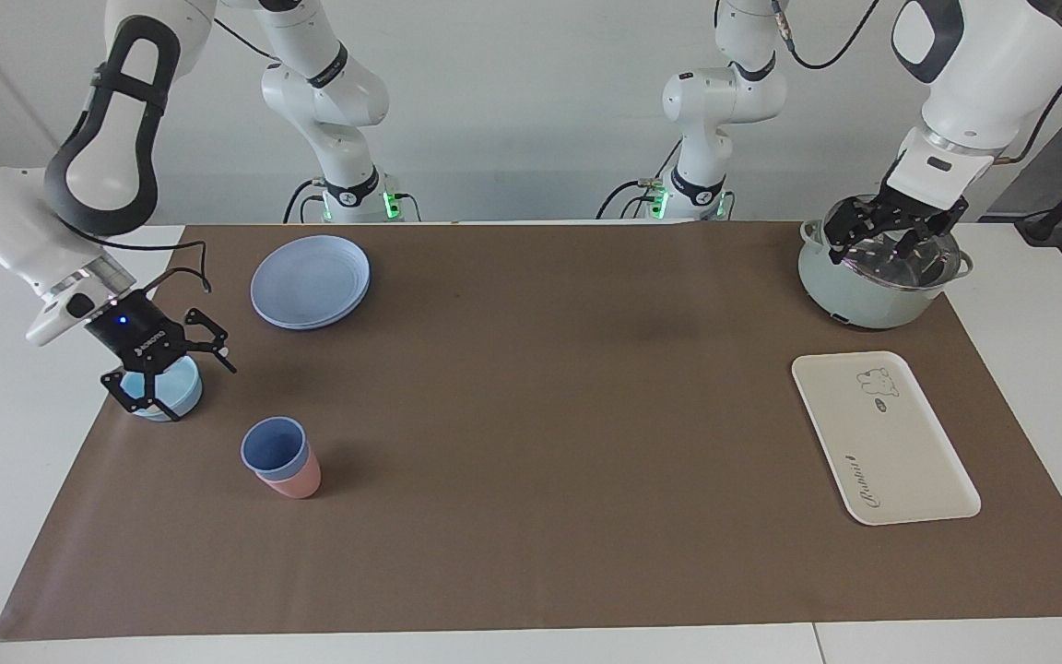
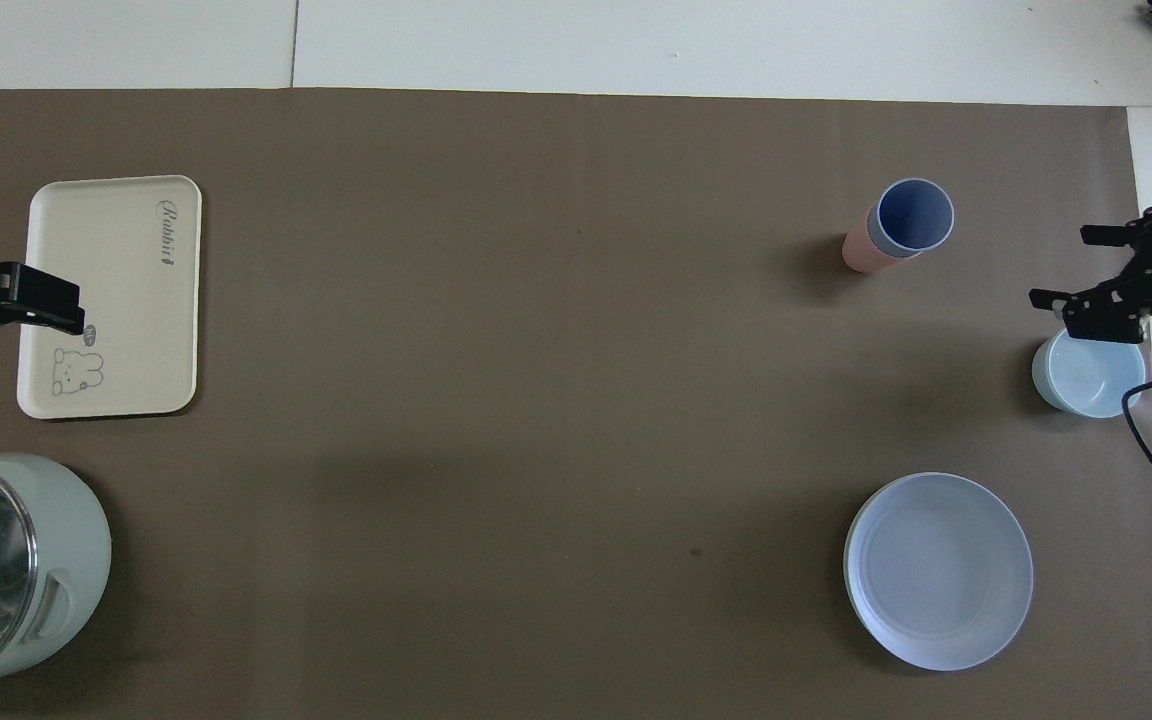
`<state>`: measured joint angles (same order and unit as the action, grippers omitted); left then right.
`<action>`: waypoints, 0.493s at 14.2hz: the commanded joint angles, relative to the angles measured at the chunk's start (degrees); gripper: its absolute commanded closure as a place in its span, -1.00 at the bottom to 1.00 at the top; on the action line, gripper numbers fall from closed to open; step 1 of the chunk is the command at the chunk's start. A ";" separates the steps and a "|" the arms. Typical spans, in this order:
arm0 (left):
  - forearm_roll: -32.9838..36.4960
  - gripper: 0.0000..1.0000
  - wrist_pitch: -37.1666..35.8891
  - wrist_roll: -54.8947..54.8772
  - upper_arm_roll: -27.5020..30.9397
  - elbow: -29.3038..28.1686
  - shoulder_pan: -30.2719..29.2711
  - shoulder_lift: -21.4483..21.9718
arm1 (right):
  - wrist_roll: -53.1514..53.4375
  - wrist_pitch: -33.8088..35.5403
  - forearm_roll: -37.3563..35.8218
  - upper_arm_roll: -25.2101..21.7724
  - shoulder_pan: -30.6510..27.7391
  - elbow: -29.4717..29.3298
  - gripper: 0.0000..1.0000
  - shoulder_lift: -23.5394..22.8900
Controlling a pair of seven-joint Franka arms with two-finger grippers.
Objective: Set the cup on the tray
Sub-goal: 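Reach the right gripper to the blue cup nested in the pink cup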
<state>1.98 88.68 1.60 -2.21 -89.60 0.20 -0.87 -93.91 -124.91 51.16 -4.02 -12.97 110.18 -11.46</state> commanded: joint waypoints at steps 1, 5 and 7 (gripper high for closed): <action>-0.40 -1.00 -0.09 0.15 -0.16 -1.28 -0.46 1.22 | -5.31 -0.60 6.30 0.42 -0.39 1.60 -1.00 -1.02; -0.40 -1.00 -0.09 0.15 -0.16 -1.28 -0.46 1.22 | -13.56 0.71 14.73 0.42 -1.09 2.14 -1.00 -4.96; -0.40 -1.00 -0.09 0.15 -0.16 -1.28 -0.46 1.22 | -21.01 1.77 20.79 0.42 -1.71 2.05 -1.00 -8.03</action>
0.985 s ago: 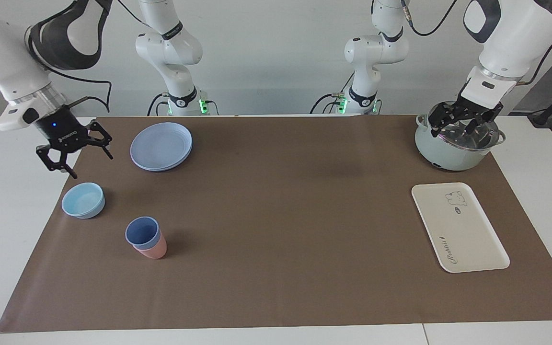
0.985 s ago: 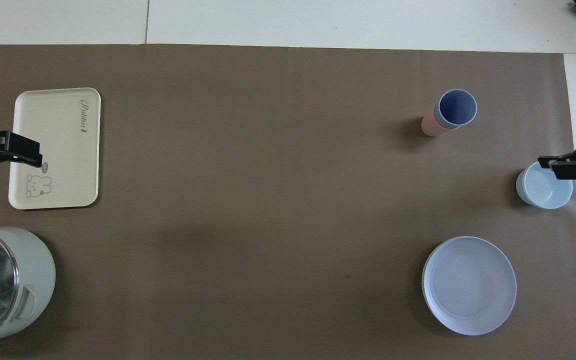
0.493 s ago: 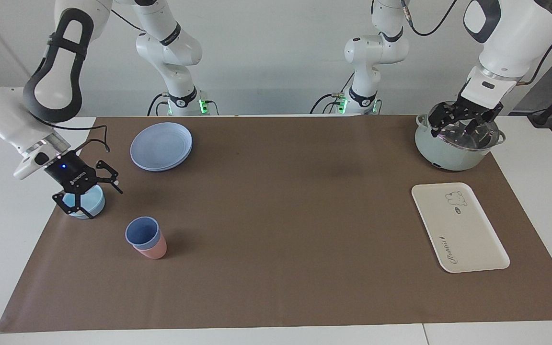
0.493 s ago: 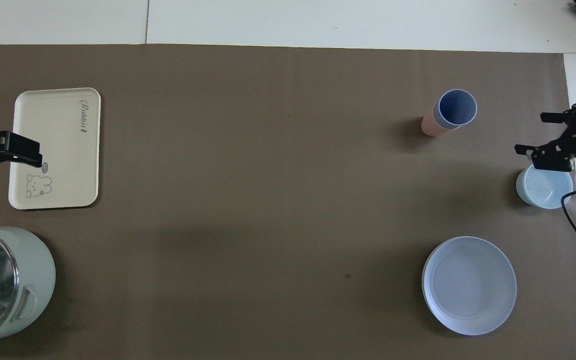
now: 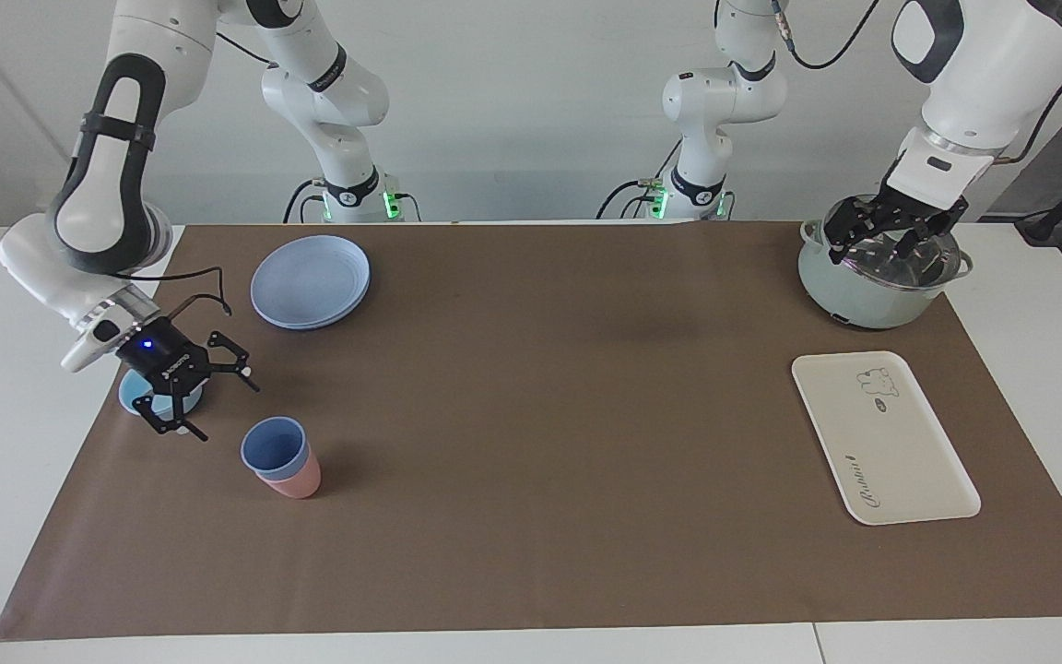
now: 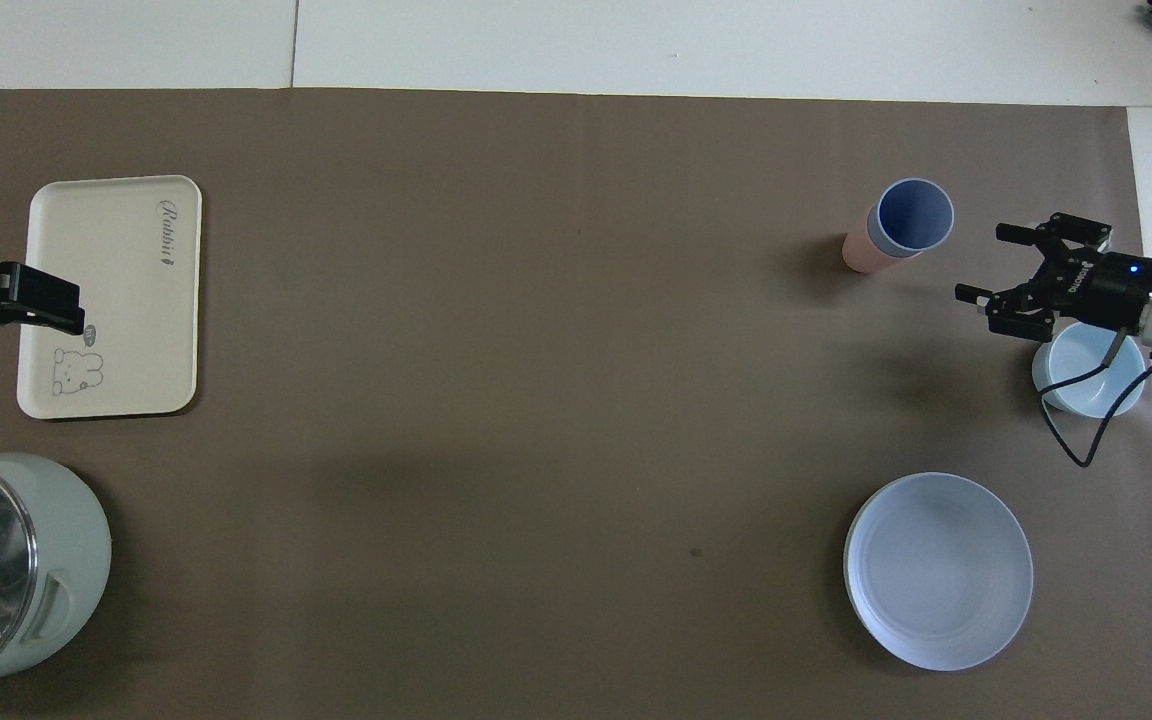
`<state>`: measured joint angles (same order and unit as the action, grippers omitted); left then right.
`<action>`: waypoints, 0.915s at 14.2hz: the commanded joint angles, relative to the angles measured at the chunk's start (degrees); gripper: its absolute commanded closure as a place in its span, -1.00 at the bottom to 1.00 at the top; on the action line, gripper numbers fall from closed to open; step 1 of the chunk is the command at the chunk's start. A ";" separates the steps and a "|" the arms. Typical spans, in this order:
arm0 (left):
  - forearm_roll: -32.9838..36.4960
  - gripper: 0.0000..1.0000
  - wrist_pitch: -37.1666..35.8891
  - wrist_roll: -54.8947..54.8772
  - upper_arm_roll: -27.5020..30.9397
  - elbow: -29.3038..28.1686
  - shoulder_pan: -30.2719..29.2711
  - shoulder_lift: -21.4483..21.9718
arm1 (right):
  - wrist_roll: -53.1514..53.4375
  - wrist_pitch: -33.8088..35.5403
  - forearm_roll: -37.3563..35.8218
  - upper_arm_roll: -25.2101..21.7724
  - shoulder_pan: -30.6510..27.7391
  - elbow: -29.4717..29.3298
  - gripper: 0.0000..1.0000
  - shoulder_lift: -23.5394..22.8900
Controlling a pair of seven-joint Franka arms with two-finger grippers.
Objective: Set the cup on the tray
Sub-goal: 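Reach the right gripper to the blue cup nested in the pink cup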
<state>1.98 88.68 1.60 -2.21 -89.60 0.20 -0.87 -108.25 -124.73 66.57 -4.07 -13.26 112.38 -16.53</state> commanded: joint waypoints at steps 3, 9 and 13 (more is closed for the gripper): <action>-0.40 -1.00 0.00 0.15 -0.16 -1.28 -0.38 1.22 | -10.74 2.92 10.84 0.47 -1.15 -0.14 -1.00 -5.44; -0.40 -1.00 -0.26 0.15 -0.16 -1.28 -0.38 1.22 | -15.50 3.45 19.29 1.08 0.08 -1.02 -1.00 -8.52; -0.40 -1.00 -0.17 0.15 -0.16 -1.54 -0.38 1.22 | -15.67 2.74 22.37 1.08 1.66 -1.02 -1.00 -8.61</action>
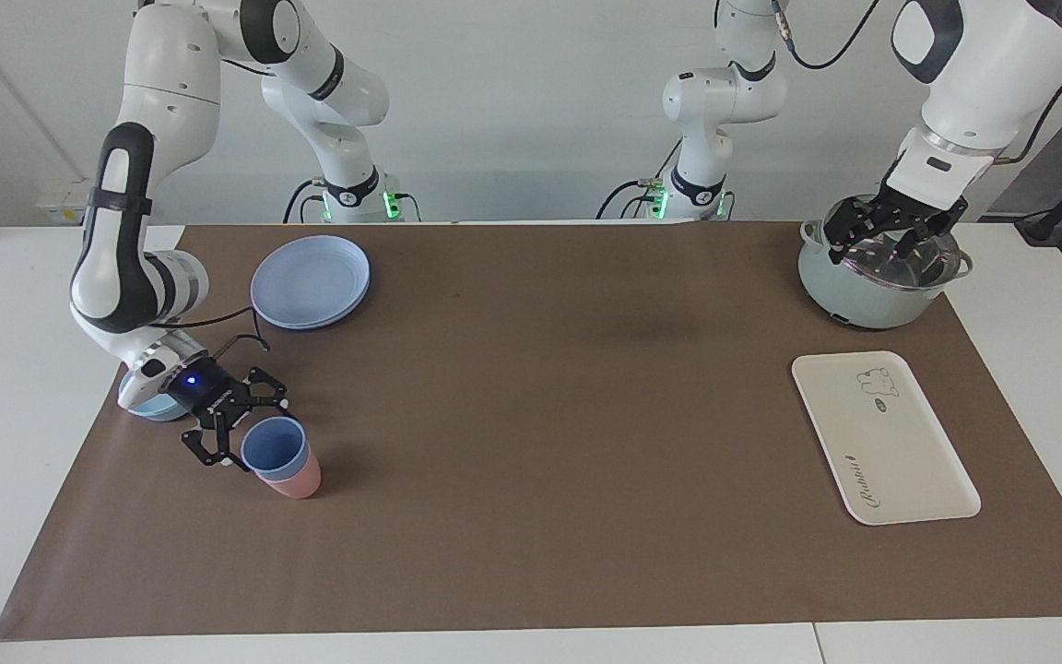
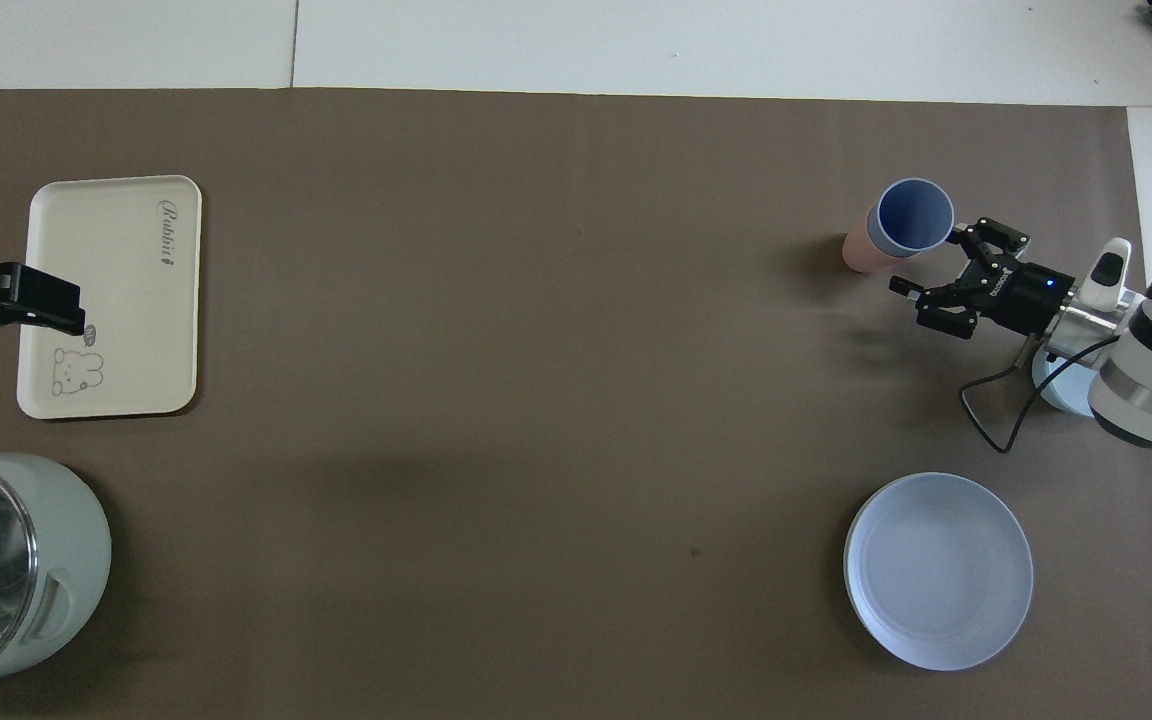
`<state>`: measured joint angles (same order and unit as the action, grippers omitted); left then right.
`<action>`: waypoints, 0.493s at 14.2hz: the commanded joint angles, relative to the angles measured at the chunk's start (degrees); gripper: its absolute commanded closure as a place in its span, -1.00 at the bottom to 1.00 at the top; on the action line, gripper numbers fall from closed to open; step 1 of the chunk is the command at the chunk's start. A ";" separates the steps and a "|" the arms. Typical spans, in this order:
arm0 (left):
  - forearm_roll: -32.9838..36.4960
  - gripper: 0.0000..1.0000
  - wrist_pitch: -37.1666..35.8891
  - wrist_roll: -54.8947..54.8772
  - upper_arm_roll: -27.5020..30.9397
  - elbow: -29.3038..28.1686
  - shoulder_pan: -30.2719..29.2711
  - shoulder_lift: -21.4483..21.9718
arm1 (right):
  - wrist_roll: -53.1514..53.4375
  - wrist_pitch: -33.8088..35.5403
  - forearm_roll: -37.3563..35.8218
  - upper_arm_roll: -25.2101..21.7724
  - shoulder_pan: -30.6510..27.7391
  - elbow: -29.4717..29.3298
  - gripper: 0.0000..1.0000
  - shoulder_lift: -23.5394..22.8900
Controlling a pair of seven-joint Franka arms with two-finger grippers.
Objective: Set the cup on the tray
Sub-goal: 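Reach the right gripper to the blue cup nested in the pink cup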
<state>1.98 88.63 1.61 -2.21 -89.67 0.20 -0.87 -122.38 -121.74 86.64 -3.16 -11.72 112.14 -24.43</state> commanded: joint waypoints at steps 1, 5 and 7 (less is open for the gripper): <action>-0.40 -1.00 -0.13 0.15 -0.16 -1.48 -0.38 1.31 | -1.54 -0.25 2.56 0.17 0.55 -0.78 -1.00 -0.71; -0.40 -1.00 -1.44 0.15 -0.16 -1.48 -0.38 1.31 | -1.54 -1.21 2.65 0.17 0.73 -1.13 -1.00 -0.71; -0.40 -1.00 -1.27 0.07 -0.16 -1.48 -0.38 1.48 | -1.54 -2.00 3.35 0.17 0.91 -1.83 -1.00 -1.06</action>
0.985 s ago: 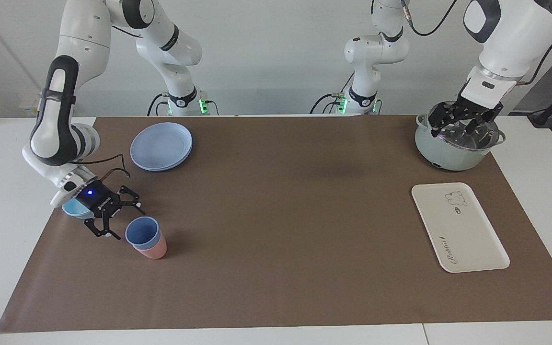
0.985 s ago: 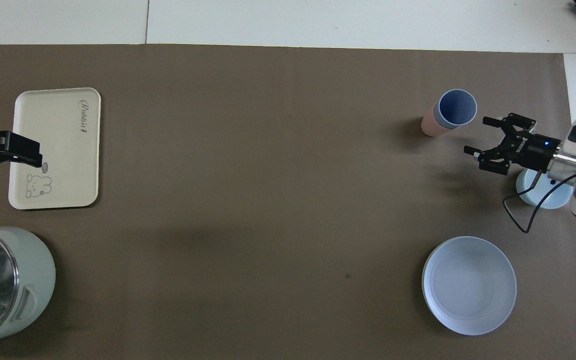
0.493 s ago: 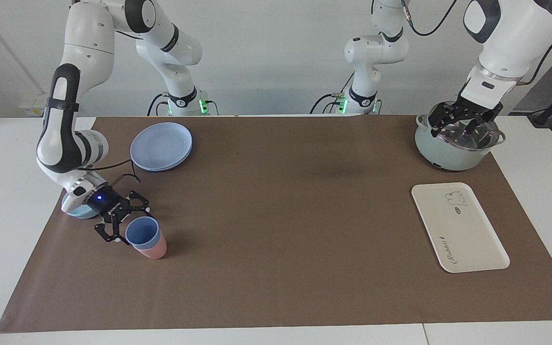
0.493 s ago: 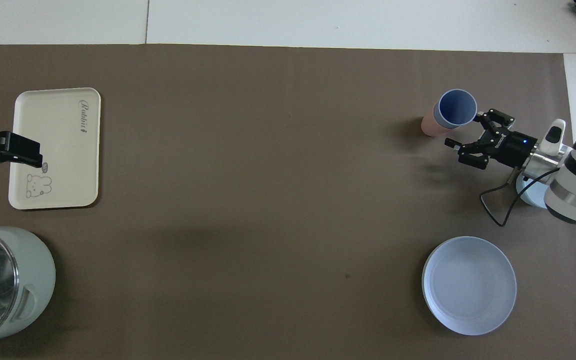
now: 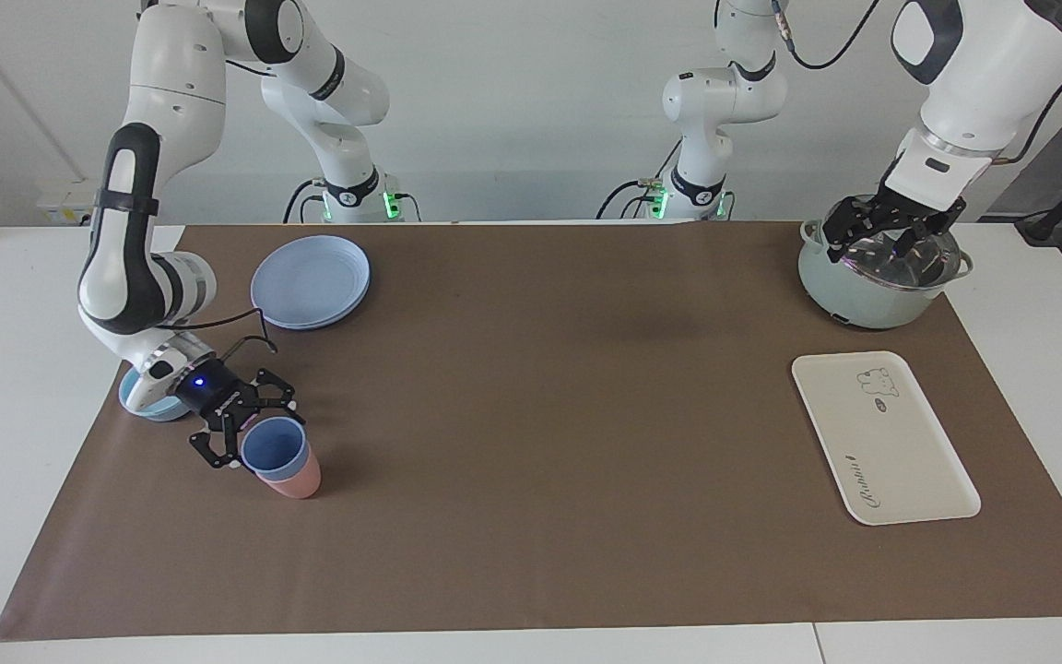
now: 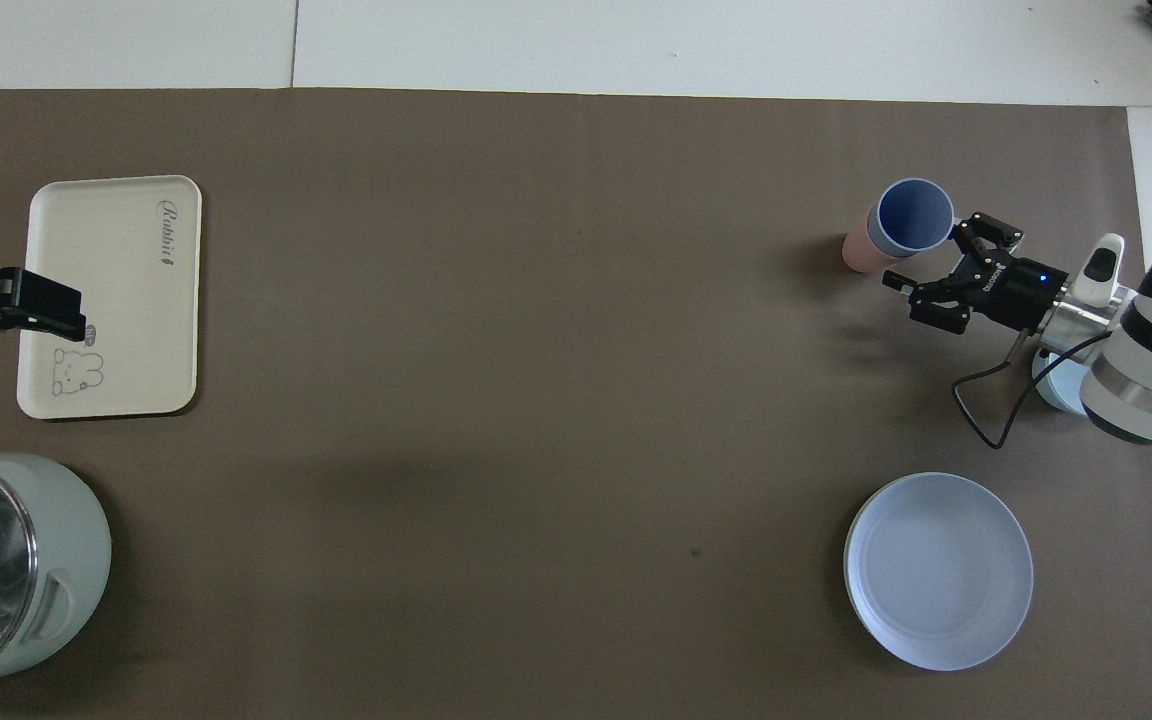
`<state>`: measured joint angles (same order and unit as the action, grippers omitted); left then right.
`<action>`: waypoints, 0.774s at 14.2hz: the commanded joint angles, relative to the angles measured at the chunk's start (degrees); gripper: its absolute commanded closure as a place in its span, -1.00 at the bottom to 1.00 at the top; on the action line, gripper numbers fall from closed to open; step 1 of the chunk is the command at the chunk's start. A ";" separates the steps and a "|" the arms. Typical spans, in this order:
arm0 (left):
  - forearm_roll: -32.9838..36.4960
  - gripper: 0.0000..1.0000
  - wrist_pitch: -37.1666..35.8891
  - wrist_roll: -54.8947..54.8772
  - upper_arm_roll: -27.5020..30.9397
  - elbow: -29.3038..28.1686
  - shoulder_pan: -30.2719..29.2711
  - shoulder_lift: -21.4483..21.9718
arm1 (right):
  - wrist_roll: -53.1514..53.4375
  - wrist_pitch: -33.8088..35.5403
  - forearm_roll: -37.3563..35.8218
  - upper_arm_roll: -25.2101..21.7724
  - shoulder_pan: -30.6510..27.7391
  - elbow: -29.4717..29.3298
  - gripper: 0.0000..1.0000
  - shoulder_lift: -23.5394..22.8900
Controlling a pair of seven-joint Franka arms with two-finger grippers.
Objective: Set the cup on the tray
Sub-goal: 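Reach the right gripper to the blue cup nested in the pink cup, then lift the blue cup with the right gripper while the left gripper approaches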
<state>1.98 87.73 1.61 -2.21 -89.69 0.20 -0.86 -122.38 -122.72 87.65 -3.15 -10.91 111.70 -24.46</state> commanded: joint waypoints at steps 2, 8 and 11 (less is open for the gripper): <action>-0.40 -1.00 -0.19 -0.11 -0.07 -1.45 -0.46 1.48 | -2.41 -0.85 2.36 0.17 -0.07 -1.75 -1.00 -2.07; -0.40 -1.00 -0.37 0.06 -0.07 -1.45 -0.46 1.48 | -3.39 -2.95 5.25 0.17 1.07 -3.15 -1.00 -2.87; -0.40 -1.00 -0.11 0.06 -0.16 -1.45 -0.46 1.48 | -3.39 -3.49 6.66 0.17 1.95 -3.16 -1.00 -3.05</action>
<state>1.98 87.72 1.60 -2.16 -89.69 0.20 -0.86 -124.33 -125.06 92.23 -3.15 -9.42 109.61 -26.41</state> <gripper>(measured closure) 0.000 0.000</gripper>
